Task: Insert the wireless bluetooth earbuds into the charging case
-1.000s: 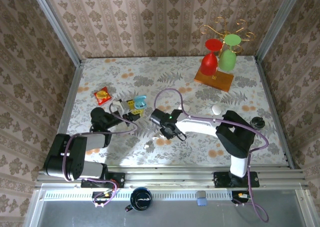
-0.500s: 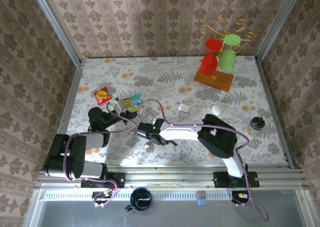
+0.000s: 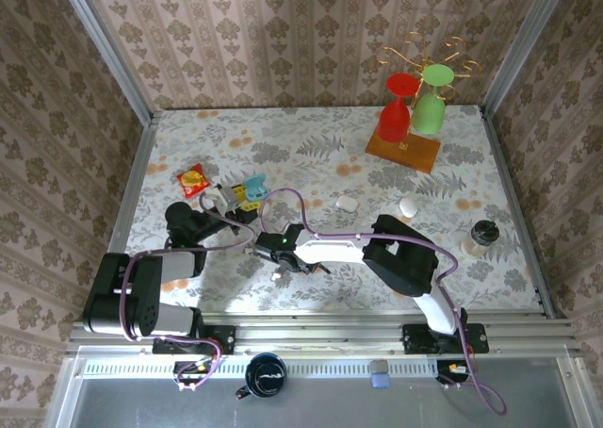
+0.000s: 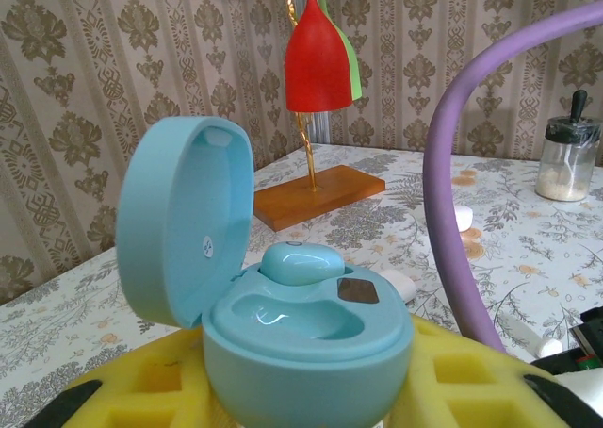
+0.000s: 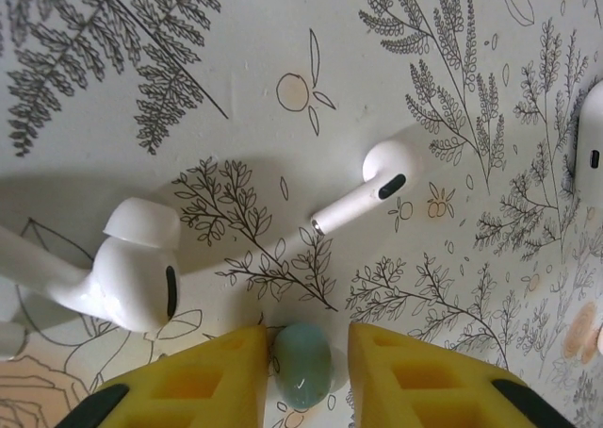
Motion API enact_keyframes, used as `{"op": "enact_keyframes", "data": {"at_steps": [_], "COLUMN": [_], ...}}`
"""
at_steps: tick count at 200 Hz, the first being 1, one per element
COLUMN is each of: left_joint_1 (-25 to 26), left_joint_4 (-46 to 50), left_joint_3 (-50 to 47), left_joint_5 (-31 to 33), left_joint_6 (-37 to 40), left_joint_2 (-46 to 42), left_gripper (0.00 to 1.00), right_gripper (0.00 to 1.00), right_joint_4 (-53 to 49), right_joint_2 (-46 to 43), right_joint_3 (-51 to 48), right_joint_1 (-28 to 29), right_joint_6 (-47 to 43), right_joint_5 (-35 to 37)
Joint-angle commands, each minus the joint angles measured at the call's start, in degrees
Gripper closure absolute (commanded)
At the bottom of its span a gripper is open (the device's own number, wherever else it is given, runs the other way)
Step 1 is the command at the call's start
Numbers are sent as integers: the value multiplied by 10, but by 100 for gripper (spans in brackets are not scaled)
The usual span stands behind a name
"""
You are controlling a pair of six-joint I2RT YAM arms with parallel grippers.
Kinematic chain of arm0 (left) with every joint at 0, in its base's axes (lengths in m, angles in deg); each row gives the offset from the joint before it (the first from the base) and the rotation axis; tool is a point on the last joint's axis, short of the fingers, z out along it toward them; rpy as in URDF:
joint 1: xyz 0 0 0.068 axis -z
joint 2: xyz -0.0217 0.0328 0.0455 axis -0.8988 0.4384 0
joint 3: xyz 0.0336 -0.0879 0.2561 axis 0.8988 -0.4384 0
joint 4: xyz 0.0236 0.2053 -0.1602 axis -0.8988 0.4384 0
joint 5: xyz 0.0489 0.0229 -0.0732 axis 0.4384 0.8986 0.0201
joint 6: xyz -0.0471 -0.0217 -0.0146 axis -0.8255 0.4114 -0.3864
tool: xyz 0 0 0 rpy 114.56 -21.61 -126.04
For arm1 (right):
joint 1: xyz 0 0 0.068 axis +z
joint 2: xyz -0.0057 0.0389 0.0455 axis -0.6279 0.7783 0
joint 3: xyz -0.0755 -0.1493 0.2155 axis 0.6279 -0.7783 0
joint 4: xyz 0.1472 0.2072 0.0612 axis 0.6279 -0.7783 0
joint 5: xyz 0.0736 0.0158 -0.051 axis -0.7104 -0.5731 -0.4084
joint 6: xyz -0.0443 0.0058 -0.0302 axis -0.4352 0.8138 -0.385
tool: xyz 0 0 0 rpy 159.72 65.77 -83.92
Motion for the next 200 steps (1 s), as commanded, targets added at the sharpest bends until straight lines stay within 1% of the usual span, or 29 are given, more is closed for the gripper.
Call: {"op": "enact_keyframes", "data": {"at_steps": [1, 32, 51, 92, 118, 154, 184, 200], "left_joint_1": [-1, 0, 4, 23, 44, 86, 122, 143], "left_joint_4": [-15, -14, -15, -14, -14, -15, -16, -16], "left_joint_3": [-5, -6, -7, -8, -2, 18, 37, 50], "left_joint_5": [-14, -14, -10, -1, 15, 30, 54, 73], "left_joint_6": [-7, -6, -6, 13, 28, 34, 51, 63], "left_joint_2": [-16, -18, -19, -18, -2, 28, 53, 60], "left_gripper": [64, 64, 64, 64, 65, 65, 66, 66], "right_gripper": [73, 79, 81, 81, 81, 80, 80, 80], "right_joint_4": [-27, -31, -17, 25, 67, 133, 217, 243], "right_joint_2": [13, 3, -17, -78, -137, -246, -344, -381], "right_joint_3": [12, 10, -3, -37, -68, -123, -180, -195], "right_joint_1": [2, -3, -9, -33, -62, -115, -172, -198], "right_joint_6": [0, 9, 15, 27, 33, 48, 85, 114], "right_joint_5": [21, 18, 1, -41, -93, -197, -331, -393]}}
